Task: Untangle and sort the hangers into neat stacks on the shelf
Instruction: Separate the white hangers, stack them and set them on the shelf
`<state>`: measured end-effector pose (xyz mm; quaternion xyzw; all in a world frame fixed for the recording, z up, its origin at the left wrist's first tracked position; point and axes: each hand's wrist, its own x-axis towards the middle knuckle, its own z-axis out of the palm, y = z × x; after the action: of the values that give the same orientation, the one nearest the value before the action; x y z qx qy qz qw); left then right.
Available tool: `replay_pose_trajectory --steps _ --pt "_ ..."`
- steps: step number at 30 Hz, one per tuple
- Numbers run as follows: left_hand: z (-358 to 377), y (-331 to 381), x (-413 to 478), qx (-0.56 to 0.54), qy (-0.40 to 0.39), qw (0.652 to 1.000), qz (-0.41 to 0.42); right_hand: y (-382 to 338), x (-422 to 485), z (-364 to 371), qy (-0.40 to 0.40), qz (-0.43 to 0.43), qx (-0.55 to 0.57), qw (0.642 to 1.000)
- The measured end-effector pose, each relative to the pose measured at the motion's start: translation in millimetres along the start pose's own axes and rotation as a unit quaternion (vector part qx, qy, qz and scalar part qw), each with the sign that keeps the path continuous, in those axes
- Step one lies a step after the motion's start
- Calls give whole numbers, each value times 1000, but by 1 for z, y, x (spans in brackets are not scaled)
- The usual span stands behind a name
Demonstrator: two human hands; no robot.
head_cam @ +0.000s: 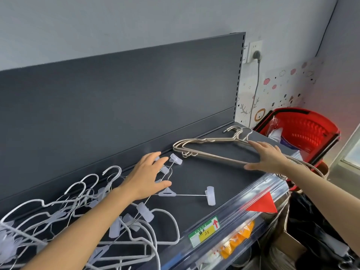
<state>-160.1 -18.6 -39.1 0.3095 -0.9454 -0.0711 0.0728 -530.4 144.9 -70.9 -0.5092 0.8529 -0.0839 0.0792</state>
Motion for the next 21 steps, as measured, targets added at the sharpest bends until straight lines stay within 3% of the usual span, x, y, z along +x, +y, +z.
replay_pose_trajectory --steps 11,21 --pt "-3 -22 -31 -5 16 1000 1 -118 -24 3 13 -165 58 985" --pt "-21 -78 -111 -17 12 995 -95 -257 -55 33 -38 -325 69 942"
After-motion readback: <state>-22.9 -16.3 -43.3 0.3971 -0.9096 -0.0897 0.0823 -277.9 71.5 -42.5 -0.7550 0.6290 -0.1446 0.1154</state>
